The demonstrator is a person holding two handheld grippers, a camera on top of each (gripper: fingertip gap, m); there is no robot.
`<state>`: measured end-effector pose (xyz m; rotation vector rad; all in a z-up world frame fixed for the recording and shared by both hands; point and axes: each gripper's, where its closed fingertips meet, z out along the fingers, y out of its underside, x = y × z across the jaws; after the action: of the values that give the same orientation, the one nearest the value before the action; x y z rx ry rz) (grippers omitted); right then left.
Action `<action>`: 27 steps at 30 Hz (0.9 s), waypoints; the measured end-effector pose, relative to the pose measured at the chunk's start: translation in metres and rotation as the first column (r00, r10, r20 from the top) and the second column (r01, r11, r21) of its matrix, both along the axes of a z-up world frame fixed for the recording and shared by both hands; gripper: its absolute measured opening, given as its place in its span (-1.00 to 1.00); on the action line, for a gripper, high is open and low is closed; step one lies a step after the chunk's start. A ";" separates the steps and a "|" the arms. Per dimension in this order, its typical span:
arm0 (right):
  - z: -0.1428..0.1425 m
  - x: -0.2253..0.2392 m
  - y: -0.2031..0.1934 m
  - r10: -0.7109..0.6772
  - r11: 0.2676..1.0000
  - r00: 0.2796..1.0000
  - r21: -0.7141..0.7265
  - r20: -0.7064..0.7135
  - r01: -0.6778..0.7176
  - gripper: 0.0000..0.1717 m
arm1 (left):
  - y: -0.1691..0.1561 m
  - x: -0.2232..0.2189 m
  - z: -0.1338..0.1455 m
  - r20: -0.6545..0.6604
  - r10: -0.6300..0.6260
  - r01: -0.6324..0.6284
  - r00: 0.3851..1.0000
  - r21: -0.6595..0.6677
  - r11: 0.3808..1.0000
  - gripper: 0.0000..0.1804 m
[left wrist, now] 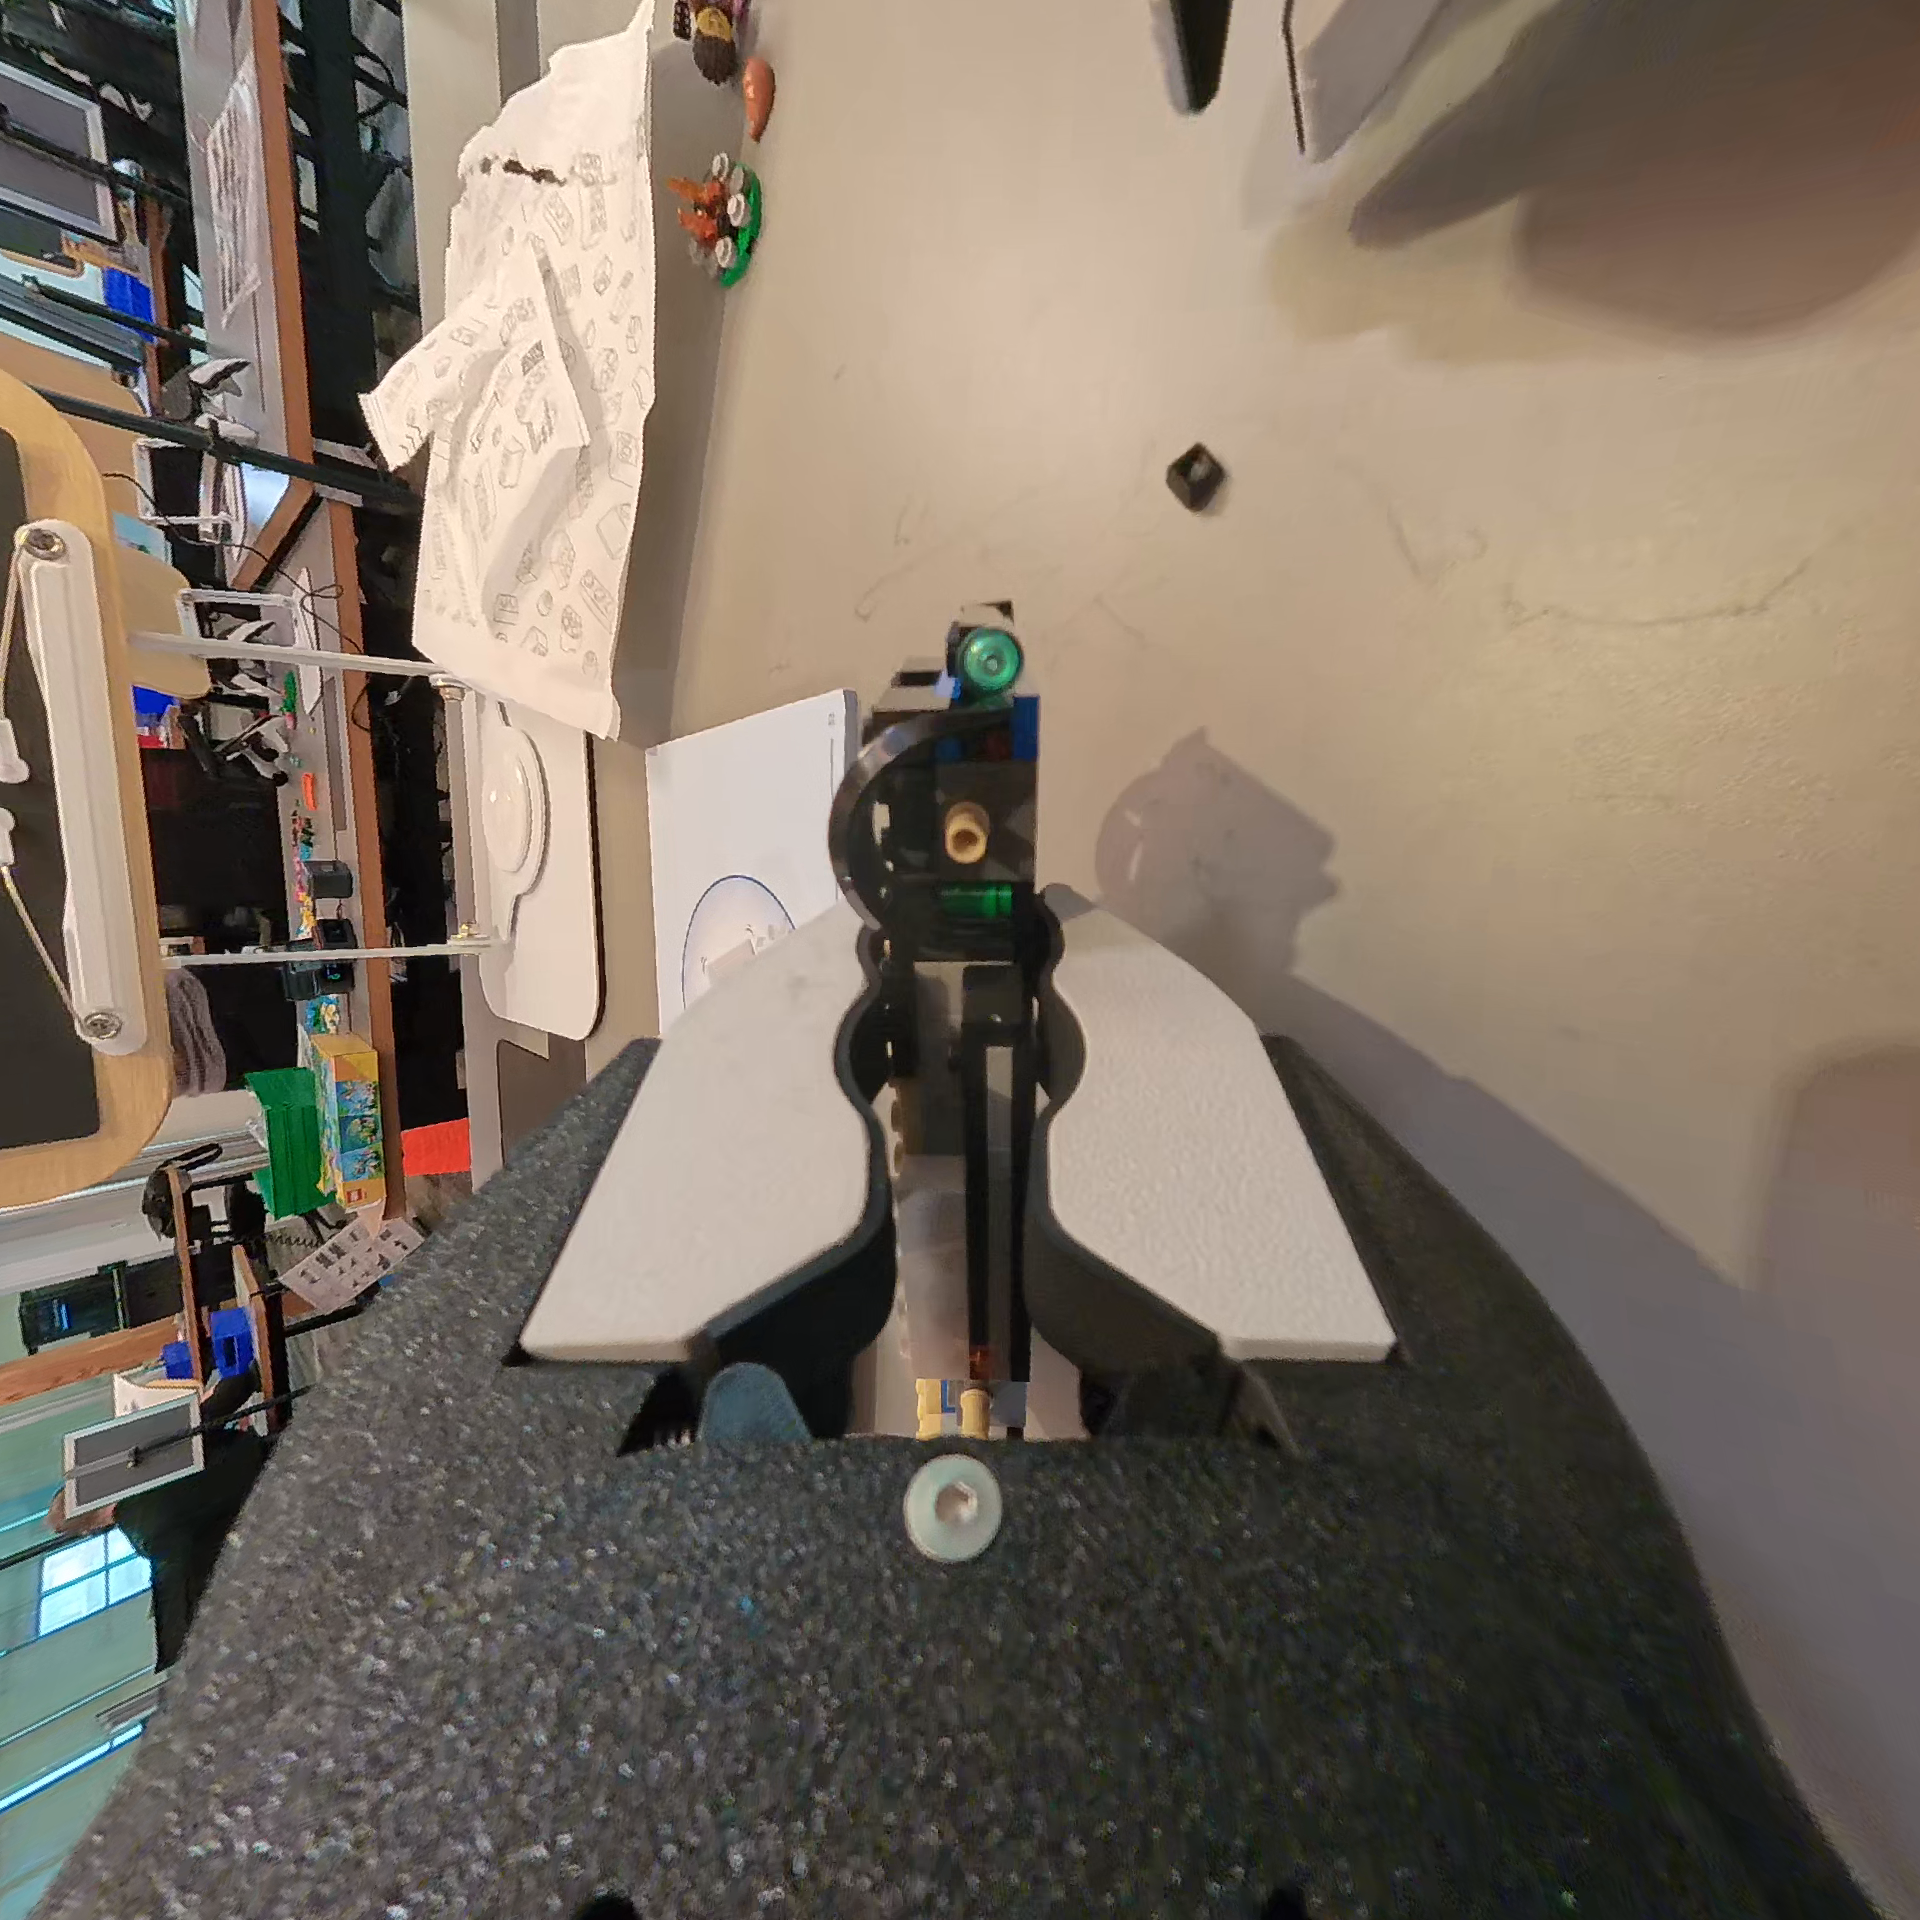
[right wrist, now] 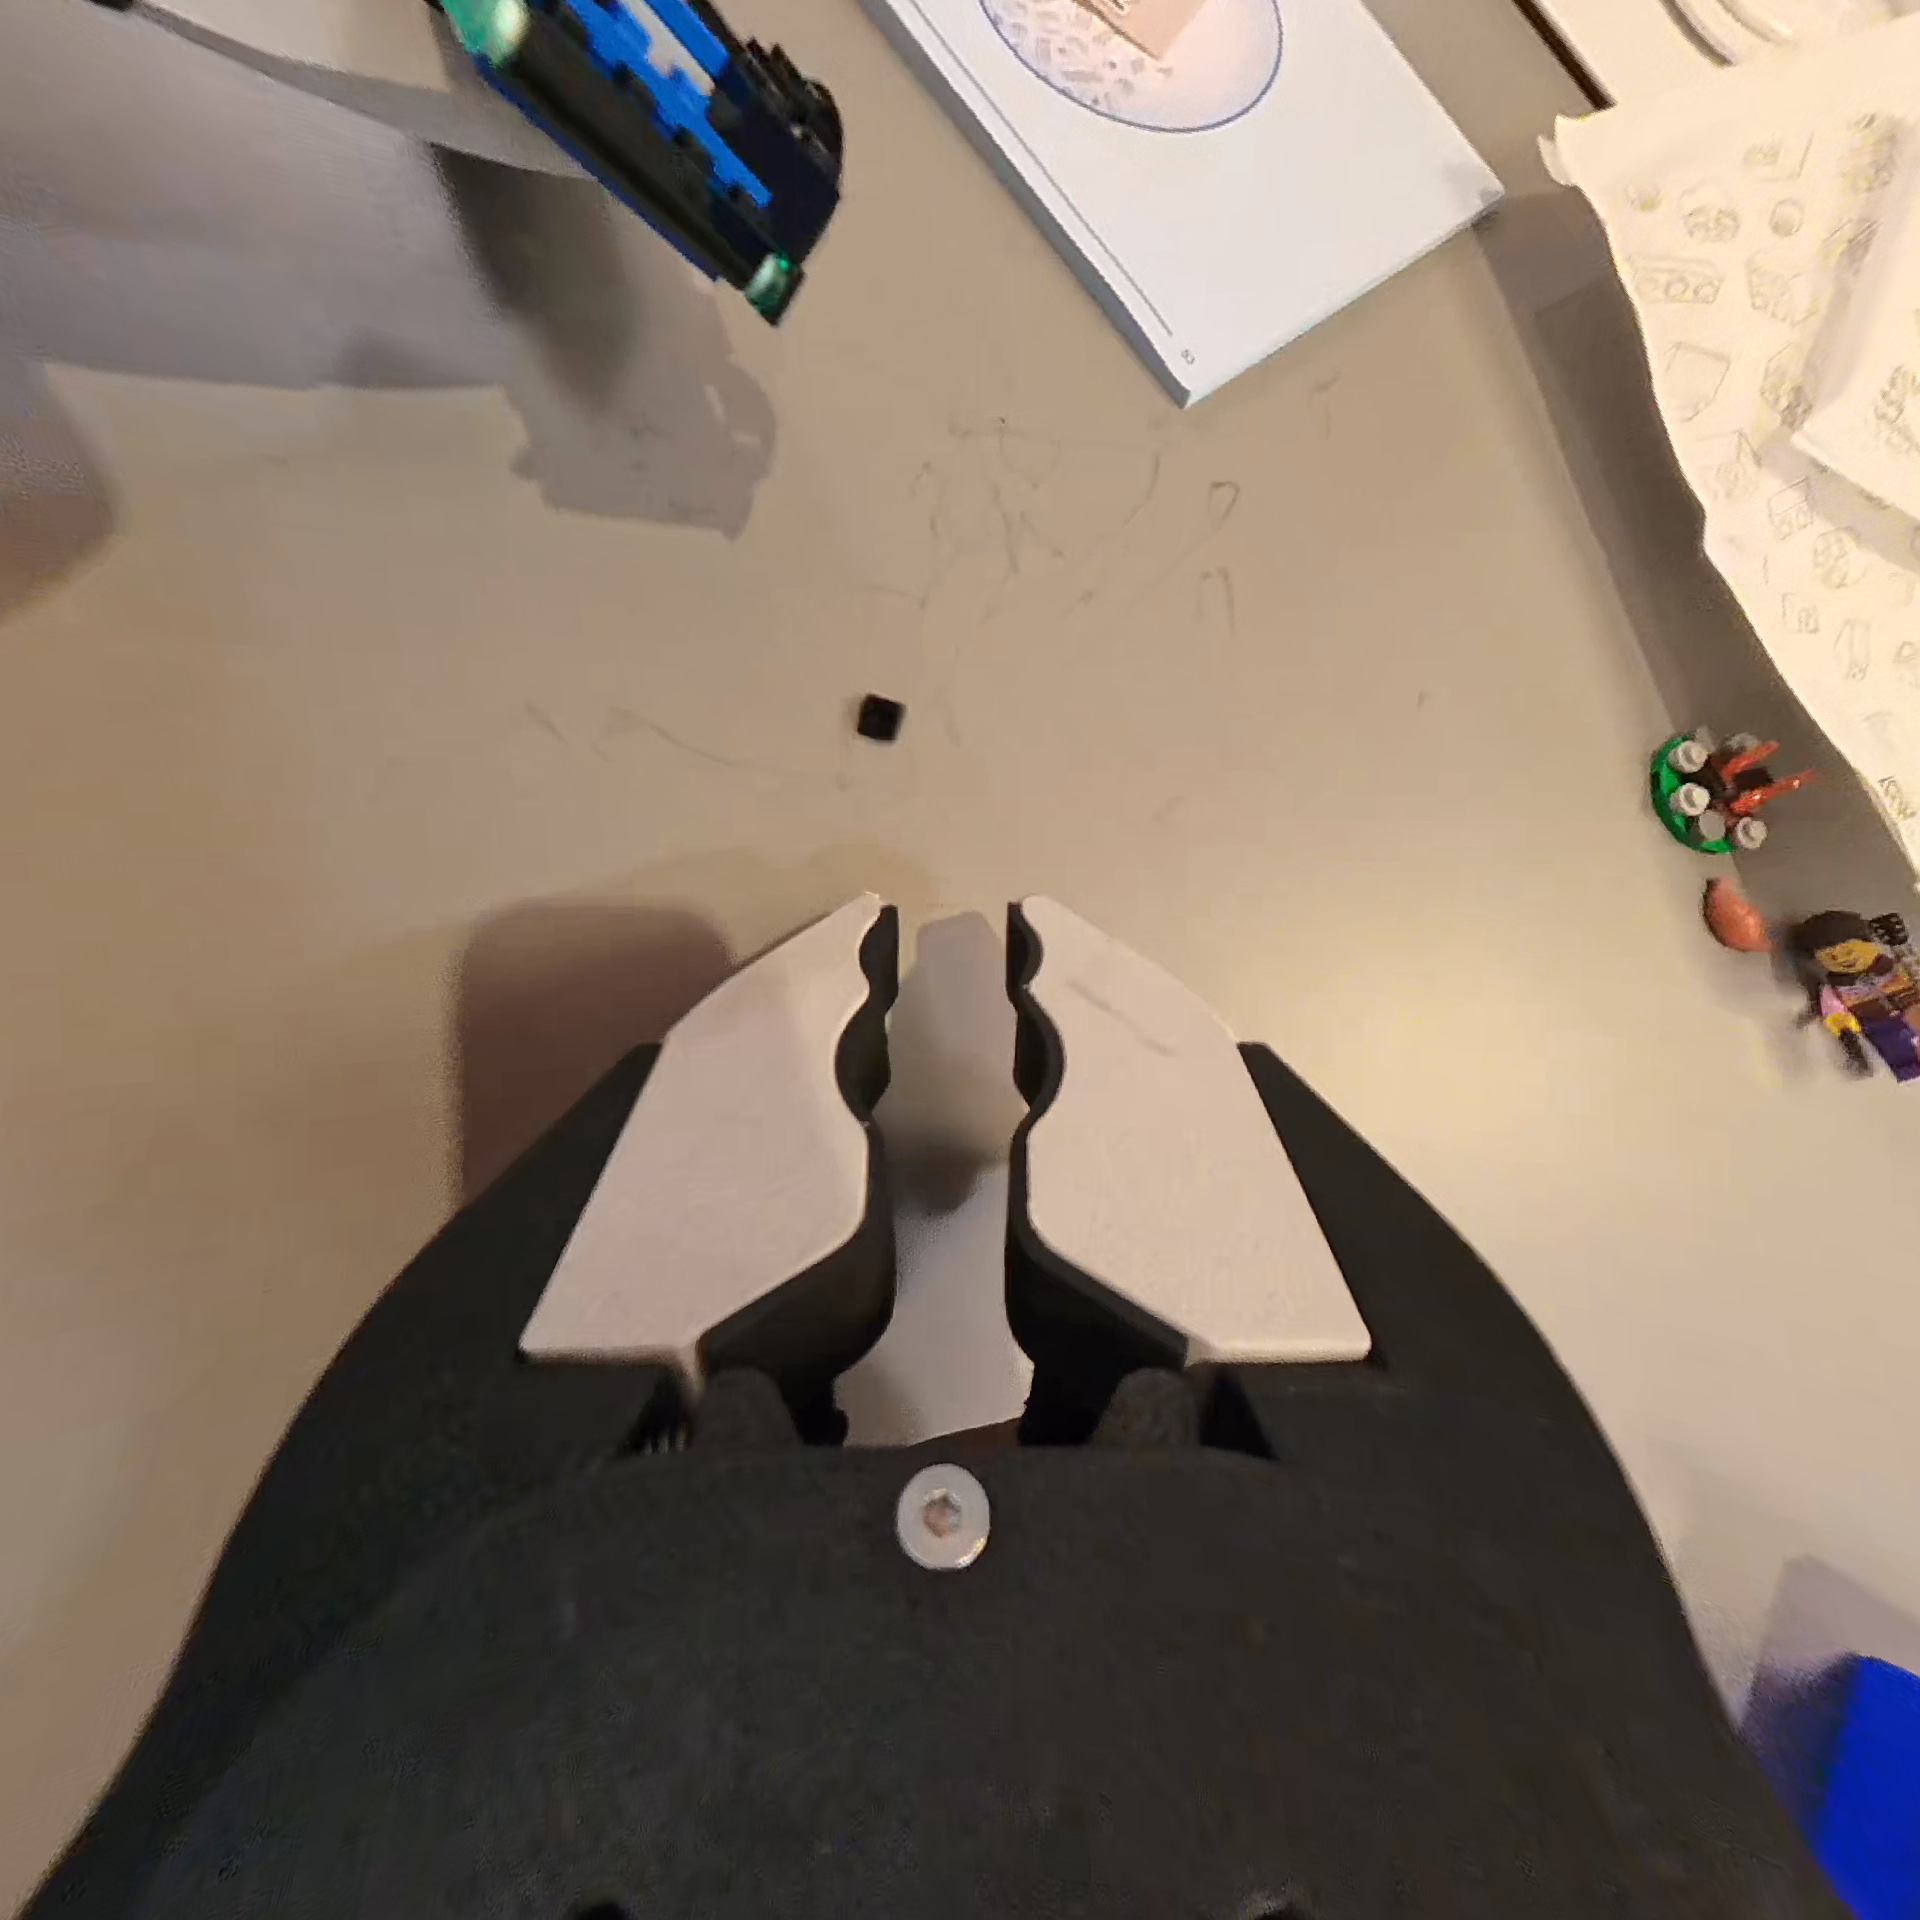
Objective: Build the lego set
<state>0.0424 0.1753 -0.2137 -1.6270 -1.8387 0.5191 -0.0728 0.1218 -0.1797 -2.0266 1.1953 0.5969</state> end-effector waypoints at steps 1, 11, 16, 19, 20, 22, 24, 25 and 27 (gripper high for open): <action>-0.001 -0.001 0.000 0.014 1.000 1.000 -0.006 -0.002 -0.014 -0.78 | 0.000 -0.001 0.000 -0.004 0.000 0.000 1.000 -0.004 1.000 -0.73; -0.016 -0.036 -0.010 0.101 0.995 0.994 -0.030 0.046 -0.100 -0.81 | 0.001 -0.001 -0.007 -0.039 -0.014 0.013 0.999 -0.020 1.000 -0.73; -0.017 -0.045 -0.009 0.081 0.994 0.996 -0.081 0.047 -0.077 -0.87 | 0.000 0.000 -0.008 -0.046 -0.020 0.019 0.999 -0.024 1.000 -0.73; -0.017 -0.047 -0.011 0.091 0.993 0.994 -0.085 0.055 -0.086 -0.95 | 0.000 0.000 -0.008 -0.046 -0.021 0.020 0.999 -0.024 1.000 -0.73; -0.017 -0.047 -0.011 0.092 0.993 0.994 -0.083 0.054 -0.087 -0.95 | 0.001 0.000 -0.008 -0.045 -0.021 0.019 0.999 -0.024 1.000 -0.73; -0.016 -0.046 -0.011 0.089 0.992 0.994 -0.099 0.056 -0.083 -0.87 | 0.001 0.000 -0.008 -0.044 -0.022 0.021 0.999 -0.025 0.999 -0.73; -0.012 -0.046 -0.010 0.068 0.991 0.997 -0.119 0.032 -0.064 -0.81 | 0.001 0.000 -0.009 -0.046 -0.020 0.019 0.999 -0.026 0.999 -0.73; -0.011 -0.047 -0.010 0.058 0.990 0.998 -0.131 0.022 -0.054 -0.81 | 0.001 0.000 -0.009 -0.046 -0.020 0.019 0.999 -0.027 0.999 -0.73; -0.012 -0.049 -0.010 0.043 0.989 0.999 -0.142 0.021 -0.040 -0.81 | 0.001 0.000 -0.009 -0.048 -0.021 0.019 0.999 -0.029 0.999 -0.73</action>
<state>-0.0066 0.1658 -0.2262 -1.6968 -1.8943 0.6650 -0.0728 0.1228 -0.1891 -2.0319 1.2575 0.6252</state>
